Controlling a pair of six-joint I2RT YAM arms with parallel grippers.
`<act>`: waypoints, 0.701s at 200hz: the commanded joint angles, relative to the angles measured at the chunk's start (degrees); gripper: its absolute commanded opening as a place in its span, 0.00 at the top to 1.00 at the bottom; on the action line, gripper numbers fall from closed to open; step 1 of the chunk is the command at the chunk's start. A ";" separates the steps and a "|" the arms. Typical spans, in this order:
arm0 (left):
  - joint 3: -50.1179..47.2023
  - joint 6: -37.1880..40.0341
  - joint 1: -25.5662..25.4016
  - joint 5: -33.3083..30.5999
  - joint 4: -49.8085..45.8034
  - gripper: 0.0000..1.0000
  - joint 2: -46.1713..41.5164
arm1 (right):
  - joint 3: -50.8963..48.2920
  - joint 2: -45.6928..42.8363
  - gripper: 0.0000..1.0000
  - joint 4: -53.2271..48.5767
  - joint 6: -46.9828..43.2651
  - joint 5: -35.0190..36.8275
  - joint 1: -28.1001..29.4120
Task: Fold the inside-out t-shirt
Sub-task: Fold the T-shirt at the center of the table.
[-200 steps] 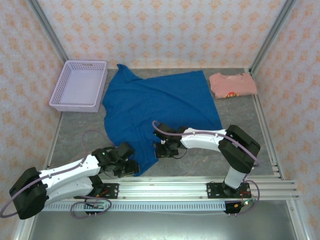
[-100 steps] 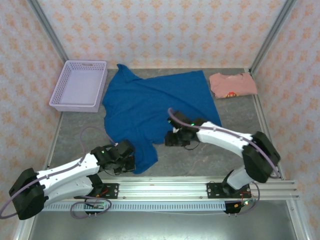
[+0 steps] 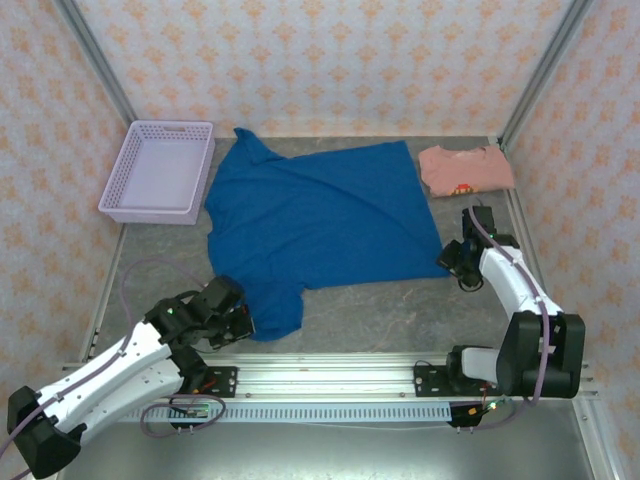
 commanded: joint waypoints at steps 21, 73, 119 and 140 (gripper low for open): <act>3.53 2.32 0.42 0.20 -5.20 1.00 0.32 | -2.45 1.93 0.47 2.14 0.27 -0.42 -1.09; 3.91 3.57 0.51 0.56 -3.73 1.00 2.41 | -2.79 6.80 0.51 9.00 1.94 -4.57 -1.11; 4.08 3.73 0.69 0.51 -3.29 1.00 2.83 | -2.26 11.06 0.55 11.03 1.49 -2.49 -1.13; 4.75 4.23 0.88 0.29 -3.60 1.00 2.95 | -2.11 11.79 0.59 11.63 1.67 -2.38 -1.14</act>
